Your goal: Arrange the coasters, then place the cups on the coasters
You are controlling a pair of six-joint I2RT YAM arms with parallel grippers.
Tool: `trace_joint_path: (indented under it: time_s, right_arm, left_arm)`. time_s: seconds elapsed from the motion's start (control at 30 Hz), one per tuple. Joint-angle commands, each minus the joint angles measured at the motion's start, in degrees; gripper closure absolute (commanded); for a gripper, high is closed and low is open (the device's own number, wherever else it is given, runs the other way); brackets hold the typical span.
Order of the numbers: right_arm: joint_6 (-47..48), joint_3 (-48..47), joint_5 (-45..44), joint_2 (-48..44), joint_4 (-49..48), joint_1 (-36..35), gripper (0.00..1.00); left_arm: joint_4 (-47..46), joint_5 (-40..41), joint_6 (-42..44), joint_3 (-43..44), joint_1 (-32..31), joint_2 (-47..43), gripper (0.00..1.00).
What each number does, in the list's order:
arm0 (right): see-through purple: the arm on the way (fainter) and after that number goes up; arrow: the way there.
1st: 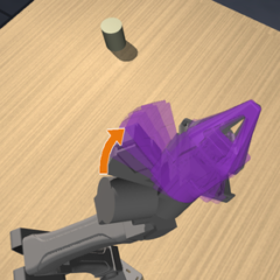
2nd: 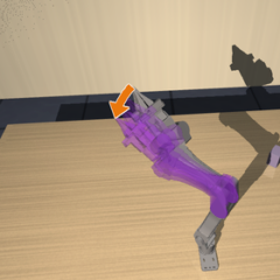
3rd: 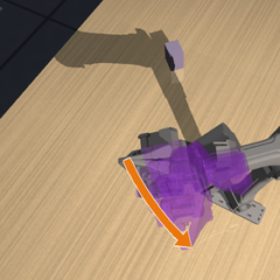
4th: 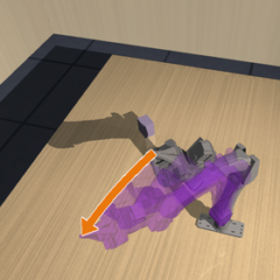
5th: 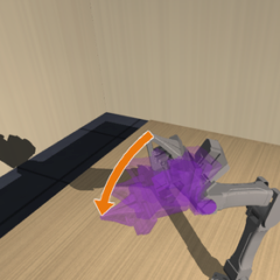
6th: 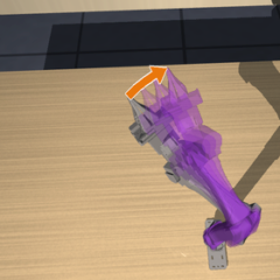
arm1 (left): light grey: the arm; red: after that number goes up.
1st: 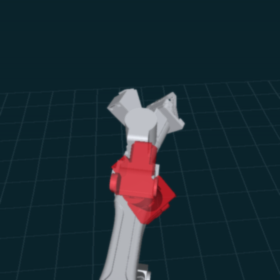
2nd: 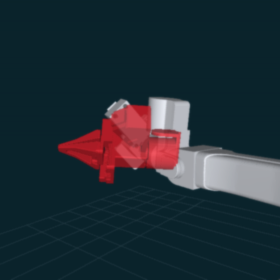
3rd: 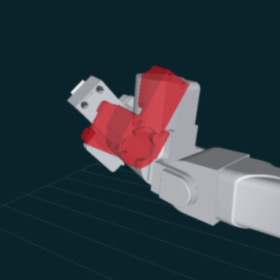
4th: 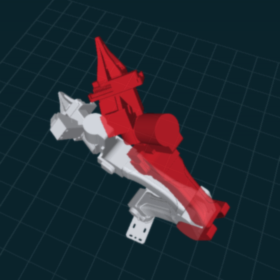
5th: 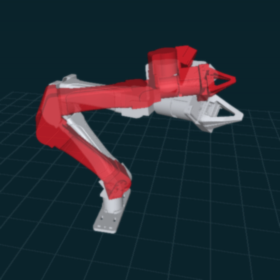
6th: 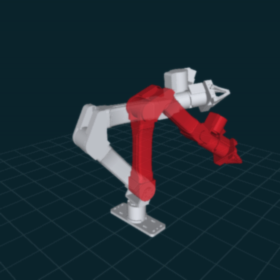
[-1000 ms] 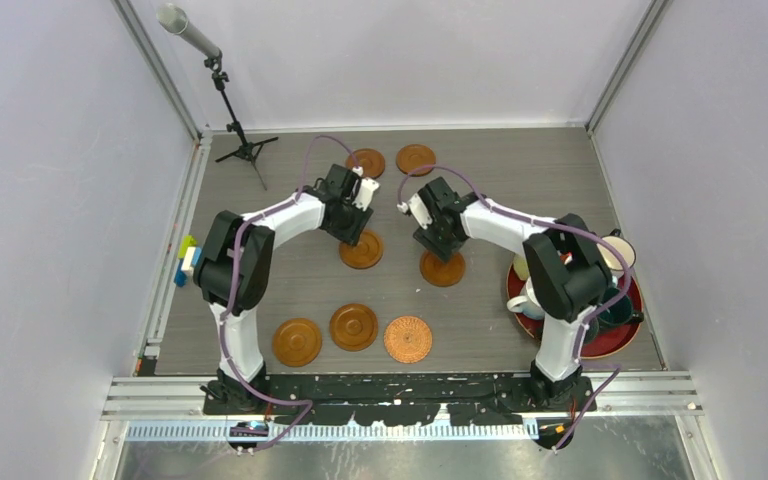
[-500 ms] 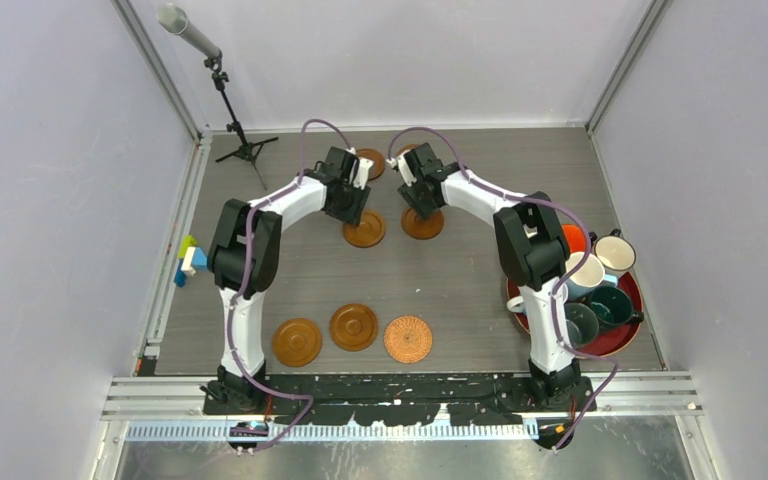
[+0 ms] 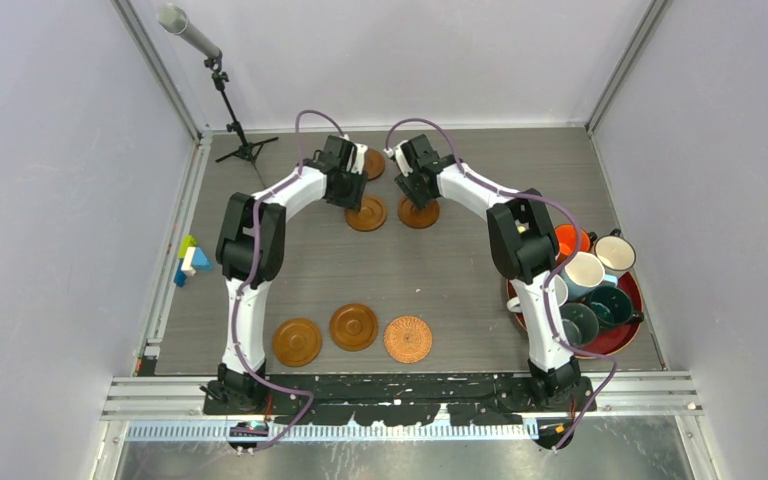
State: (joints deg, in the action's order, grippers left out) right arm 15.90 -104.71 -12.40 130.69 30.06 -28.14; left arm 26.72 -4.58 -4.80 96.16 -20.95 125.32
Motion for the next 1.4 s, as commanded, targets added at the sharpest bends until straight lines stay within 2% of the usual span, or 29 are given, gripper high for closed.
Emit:
trace_joint_path:
  time_s: [0.0, 0.5, 0.73, 0.87, 1.0, 1.13, 1.37]
  right_arm:
    - [-0.6, -1.1, -0.5, 3.4, 2.0, 0.7, 0.45]
    - [-0.8, -3.1, 0.7, 3.0, 2.2, 1.1, 0.45]
    - [-1.0, -1.2, 4.6, -3.2, 2.5, 0.6, 0.42]
    - [-1.2, 0.0, 6.2, -8.9, 2.8, -0.3, 0.36]
    - [-0.7, 2.6, 9.1, -15.0, 4.4, -2.6, 0.32]
    - [0.9, 7.8, 10.8, -20.6, 6.2, -8.3, 0.32]
    - [-0.4, 16.0, 13.1, -25.0, 6.1, -19.5, 0.31]
  left_arm:
    - [0.1, 0.1, -1.2, 2.6, 0.5, 2.1, 0.59]
    - [0.0, -1.1, -1.0, 3.3, 0.6, 0.0, 0.53]
    - [1.5, -2.6, 0.2, 4.5, 0.6, -4.5, 0.44]
    - [3.6, -3.8, 2.5, 3.5, 1.3, -10.0, 0.36]
    - [6.9, -8.7, 7.1, -1.1, 3.3, -17.7, 0.28]
    - [15.0, -15.2, 14.9, -7.9, 6.0, -26.1, 0.23]
    - [22.9, -21.2, 27.1, -28.8, 12.0, -44.3, 0.17]
